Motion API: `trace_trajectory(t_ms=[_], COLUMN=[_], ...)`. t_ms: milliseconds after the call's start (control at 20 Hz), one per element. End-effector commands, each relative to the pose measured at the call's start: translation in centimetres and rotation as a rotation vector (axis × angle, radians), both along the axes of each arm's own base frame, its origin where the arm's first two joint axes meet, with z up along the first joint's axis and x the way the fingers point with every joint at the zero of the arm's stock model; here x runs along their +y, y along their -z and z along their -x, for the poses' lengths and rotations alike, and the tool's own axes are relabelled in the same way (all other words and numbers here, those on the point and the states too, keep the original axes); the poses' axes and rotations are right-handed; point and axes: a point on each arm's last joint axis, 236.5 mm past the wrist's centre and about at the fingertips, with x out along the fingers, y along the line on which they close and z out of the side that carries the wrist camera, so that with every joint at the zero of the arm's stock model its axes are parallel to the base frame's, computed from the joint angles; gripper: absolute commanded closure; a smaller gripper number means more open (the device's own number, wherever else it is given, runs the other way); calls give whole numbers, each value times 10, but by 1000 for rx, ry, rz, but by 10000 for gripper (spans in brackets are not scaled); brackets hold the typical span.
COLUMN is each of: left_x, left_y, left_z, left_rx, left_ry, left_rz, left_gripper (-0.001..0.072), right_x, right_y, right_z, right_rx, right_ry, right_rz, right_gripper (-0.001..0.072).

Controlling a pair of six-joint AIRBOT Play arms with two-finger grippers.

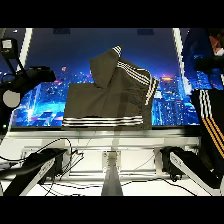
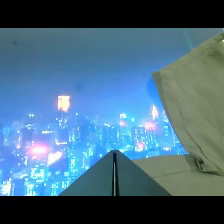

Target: Fold the clothes and pants, and hang the long-sleeved shirts on hangers.

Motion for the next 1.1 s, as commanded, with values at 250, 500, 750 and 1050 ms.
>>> trace_trajectory(t_ms=[250,500,750,1050], left_x=[0,8,38,109], left_y=[4,24,100,174], left_z=[3,1,27,71], left_rx=[22,79,414,755], left_ry=[3,3,-127,-333], left_rz=[-2,-67,-2,63], left_gripper=[697,345,358,360], right_x=[110,146,167,210], right_y=[193,256,276,287], right_z=[118,142,161,179], right_rx=[408,404,525,648], right_ry=[-209,28,98,-157], right_rz=[-807,-1002,-1133,-1106], right_gripper=[692,260,224,232])
